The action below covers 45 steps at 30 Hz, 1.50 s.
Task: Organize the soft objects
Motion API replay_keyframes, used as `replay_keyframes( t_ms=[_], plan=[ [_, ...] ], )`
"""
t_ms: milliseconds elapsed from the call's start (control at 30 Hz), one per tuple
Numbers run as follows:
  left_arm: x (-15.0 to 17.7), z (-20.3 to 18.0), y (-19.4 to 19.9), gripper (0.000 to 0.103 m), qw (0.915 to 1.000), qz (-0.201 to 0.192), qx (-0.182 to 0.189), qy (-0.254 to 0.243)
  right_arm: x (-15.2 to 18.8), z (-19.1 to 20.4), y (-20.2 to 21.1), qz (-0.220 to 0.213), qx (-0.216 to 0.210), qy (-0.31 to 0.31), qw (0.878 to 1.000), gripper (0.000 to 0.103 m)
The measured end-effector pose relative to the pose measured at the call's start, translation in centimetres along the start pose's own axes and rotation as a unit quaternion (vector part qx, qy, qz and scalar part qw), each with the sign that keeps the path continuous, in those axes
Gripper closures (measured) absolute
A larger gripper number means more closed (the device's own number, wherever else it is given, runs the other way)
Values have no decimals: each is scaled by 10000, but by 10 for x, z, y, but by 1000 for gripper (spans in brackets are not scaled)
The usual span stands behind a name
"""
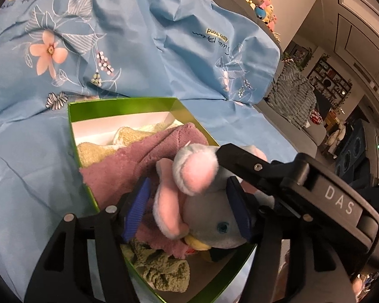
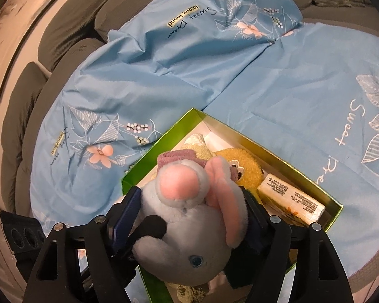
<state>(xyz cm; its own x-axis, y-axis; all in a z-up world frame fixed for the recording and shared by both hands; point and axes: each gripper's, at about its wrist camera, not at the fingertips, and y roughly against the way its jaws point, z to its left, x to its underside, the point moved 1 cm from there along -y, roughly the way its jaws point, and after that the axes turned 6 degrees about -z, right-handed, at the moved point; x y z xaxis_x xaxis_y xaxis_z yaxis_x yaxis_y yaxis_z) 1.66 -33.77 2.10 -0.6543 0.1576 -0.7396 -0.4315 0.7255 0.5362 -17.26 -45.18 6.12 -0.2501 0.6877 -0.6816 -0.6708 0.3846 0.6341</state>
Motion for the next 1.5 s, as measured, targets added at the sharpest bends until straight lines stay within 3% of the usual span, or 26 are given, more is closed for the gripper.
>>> replay_keyframes(
  t_ms=[133, 333, 600, 700, 833, 1000, 1167, 1233, 1500],
  plan=[
    [-3, -1, 9, 38, 10000, -84, 26, -11, -2, 6, 9, -290, 115, 150, 9994, 17],
    [-8, 0, 29, 24, 9996, -267, -131, -10, -5, 11, 24, -661, 18, 223, 9976, 9],
    [-13, 7, 72, 15, 9969, -702, -342, 121, -3, 22, 46, -1228, 281, 388, 9913, 7],
    [-7, 9, 82, 1, 9965, -736, -350, 173, -1, 29, 50, -1358, 483, 601, 9877, 7],
    [6, 18, 96, 1, 9945, -818, -336, 562, 4, 42, 54, -1523, 578, 899, 9825, 7],
    [20, 20, 107, 1, 9902, -829, -1016, 482, 11, 53, 60, -1604, 528, 1068, 9798, 7],
    [27, 17, 115, 1, 9787, -873, -1849, 152, 18, 60, 67, -1698, 569, 1213, 9763, 6],
    [28, 18, 118, 1, 9745, -872, -2065, 98, 18, 60, 69, -1724, 590, 1230, 9755, 0],
    [36, 15, 121, 1, 9734, -835, -2136, -21, 19, 47, 72, -1614, 694, 1126, 9780, 0]
  ],
)
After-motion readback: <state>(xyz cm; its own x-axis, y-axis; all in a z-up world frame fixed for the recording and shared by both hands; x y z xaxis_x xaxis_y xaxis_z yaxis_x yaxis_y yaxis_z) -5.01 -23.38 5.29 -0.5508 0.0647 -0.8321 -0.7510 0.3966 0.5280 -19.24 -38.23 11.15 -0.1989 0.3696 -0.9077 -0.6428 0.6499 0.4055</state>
